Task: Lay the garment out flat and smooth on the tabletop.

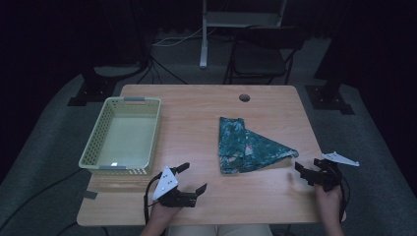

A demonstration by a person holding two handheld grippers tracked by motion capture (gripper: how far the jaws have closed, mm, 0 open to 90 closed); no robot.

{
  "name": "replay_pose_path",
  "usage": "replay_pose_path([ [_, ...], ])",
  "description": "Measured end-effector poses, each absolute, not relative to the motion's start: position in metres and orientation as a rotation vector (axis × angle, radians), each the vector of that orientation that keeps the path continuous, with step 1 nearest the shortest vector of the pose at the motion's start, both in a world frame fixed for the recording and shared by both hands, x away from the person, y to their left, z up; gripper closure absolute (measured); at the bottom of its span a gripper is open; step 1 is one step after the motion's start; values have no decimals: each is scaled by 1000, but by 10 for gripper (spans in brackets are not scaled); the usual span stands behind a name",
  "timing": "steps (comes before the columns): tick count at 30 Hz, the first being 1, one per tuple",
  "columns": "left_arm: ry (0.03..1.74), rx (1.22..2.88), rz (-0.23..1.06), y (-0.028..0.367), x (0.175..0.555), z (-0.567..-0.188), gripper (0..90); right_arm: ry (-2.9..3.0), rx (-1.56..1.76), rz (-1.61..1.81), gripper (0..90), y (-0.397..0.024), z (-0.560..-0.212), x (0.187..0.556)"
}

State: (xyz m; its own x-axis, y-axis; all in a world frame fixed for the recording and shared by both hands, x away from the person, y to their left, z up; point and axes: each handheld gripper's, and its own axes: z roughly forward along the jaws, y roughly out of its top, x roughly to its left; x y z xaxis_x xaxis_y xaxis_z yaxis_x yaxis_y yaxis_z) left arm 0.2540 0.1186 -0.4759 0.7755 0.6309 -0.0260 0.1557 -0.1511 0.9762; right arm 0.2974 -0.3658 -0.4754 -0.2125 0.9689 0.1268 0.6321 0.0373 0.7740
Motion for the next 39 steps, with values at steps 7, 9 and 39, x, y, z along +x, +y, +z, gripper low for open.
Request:
replay_pose_path([
  [7, 653, 1747, 404, 95, 278, -458, 98, 1857, 1608, 1054, 159, -367, -478, 292],
  [9, 680, 1753, 365, 88, 290, -452, 98, 1848, 1609, 1071, 160, -367, -478, 291],
  [39, 719, 2062, 265, -21, 359, -461, 182, 1881, 1601, 1109, 160, -368, -479, 291],
])
